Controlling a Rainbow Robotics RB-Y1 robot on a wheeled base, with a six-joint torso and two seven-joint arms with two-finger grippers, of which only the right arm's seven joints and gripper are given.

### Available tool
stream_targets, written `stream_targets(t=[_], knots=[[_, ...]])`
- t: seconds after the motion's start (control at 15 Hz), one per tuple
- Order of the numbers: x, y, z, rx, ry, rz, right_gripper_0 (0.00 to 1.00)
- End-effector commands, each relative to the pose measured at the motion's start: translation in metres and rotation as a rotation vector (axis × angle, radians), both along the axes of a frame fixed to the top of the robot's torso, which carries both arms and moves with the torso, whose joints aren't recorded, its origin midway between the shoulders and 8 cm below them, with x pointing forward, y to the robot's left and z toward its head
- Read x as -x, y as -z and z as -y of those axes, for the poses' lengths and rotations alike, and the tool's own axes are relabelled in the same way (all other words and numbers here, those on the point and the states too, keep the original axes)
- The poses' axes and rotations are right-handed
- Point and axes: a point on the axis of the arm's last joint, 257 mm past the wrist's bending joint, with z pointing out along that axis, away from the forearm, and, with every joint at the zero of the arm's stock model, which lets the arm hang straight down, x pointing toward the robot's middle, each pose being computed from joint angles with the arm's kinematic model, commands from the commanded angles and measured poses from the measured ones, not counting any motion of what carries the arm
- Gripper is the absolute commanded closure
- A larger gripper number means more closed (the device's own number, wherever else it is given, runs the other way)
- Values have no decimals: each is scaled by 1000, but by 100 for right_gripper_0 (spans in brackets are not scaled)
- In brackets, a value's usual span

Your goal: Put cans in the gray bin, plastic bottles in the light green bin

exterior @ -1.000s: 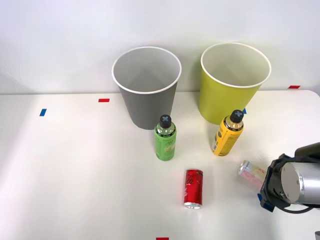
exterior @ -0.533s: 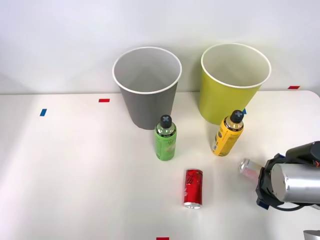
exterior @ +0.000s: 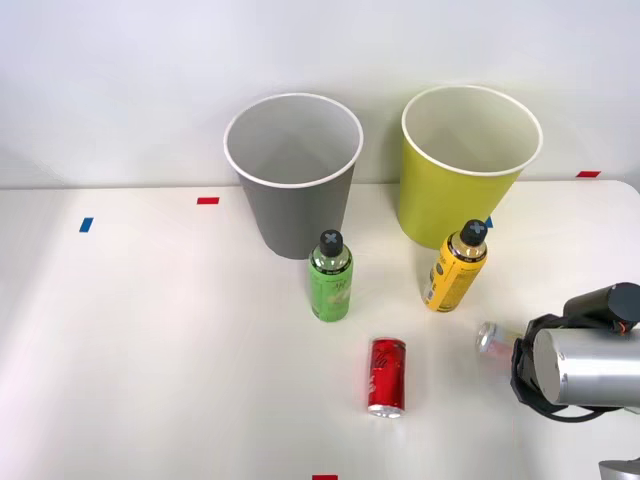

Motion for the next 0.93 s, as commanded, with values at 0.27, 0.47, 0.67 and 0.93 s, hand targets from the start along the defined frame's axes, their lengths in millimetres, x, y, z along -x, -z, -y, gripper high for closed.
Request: stream_targets(t=[0.27,0.47,0.67,0.93], knots=[[8,-23,17,175,-184,5,56],[21,-47,29,310,-324,53,56],[29,-70,41,480,-433,88,56],[24,-98,46,694,-566,99,56]])
